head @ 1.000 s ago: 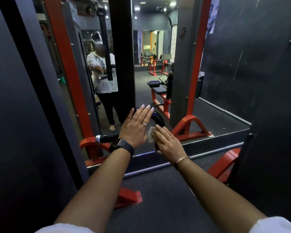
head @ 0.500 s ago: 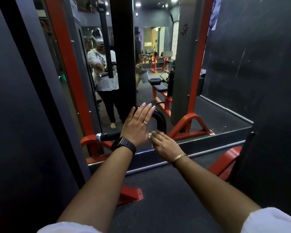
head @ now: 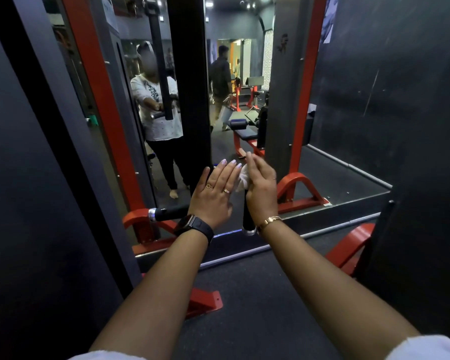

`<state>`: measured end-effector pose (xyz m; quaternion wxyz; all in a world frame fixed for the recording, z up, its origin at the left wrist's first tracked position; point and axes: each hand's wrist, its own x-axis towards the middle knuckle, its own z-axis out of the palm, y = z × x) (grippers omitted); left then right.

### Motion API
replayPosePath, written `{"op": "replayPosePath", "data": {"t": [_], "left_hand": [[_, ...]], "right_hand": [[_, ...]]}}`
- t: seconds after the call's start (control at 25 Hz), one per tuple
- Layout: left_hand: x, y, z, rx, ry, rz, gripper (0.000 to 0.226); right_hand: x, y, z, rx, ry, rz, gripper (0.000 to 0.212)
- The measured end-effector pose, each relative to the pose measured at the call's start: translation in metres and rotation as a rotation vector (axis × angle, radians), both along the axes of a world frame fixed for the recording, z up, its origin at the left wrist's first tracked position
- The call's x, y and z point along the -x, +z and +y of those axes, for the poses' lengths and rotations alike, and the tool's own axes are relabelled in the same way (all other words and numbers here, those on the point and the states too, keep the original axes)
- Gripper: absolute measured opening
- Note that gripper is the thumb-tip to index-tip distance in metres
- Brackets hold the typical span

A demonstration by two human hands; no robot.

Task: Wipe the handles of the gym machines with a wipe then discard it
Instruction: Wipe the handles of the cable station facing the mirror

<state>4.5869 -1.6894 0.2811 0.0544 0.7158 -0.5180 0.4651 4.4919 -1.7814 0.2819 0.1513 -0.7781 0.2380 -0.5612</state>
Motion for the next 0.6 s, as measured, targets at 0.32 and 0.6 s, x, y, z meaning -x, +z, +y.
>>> {"op": "replayPosePath", "data": {"t": [0.32, 0.6], "left_hand": [[-0.003, 0.001, -0.001, -0.031, 0.007, 0.042, 0.090], [-0.005, 0.000, -0.005, -0.022, -0.010, 0.045, 0.090]], "right_hand": [[0.012, -0.074, 0.006, -0.510, -0.081, -0.023, 0.038], [-0.005, -0.010, -0.005, -0.300, 0.031, -0.117, 0.061]]}}
